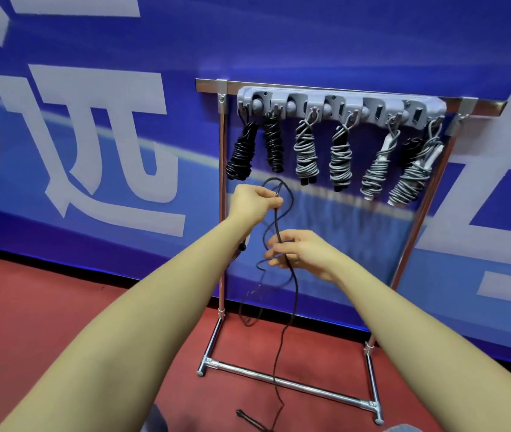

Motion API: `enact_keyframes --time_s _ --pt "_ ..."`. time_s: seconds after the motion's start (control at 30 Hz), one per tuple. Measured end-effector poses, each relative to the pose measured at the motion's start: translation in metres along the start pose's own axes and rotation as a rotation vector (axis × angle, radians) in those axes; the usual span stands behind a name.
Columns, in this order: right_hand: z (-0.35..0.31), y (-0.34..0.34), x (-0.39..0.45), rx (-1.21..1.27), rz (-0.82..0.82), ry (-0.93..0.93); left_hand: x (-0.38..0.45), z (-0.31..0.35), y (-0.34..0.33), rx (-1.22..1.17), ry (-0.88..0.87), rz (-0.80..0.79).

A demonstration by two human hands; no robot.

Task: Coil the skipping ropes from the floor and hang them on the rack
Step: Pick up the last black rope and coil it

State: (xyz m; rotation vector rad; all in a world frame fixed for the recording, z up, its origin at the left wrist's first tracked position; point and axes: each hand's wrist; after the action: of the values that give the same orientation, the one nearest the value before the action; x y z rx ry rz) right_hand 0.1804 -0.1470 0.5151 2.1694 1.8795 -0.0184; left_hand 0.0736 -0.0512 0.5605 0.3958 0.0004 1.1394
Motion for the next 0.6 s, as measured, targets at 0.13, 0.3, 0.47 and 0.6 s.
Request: enact_keyframes --time_s 0.13,0.3,0.47,0.6 --pt "-0.012 0.000 0.007 0.054 0.176 0.124 -0.003 -0.002 0.007 0.091 0.083 -0.090" --pt "-0.034 0.010 0.017 0.219 0.243 0.267 -0.020 -0.036 0.002 0.112 0.163 -0.269" --pt "-0.063 0.012 0.020 0.385 0.260 0.376 -0.033 -0.052 -0.009 0.131 0.043 -0.342" --pt "-0.071 0.020 0.018 0.445 0.262 0.400 -0.022 -0.050 -0.013 0.183 -0.010 -0.159"
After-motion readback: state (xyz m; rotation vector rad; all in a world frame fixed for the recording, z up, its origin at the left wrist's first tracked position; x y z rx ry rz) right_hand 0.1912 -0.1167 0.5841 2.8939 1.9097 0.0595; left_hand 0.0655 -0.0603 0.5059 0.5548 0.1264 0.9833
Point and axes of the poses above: each hand's wrist, its own x-axis towards the middle knuckle, its own y-axis out of the back of the hand, z = x × y, and after that the axes turned 1 degree about -z, right-handed
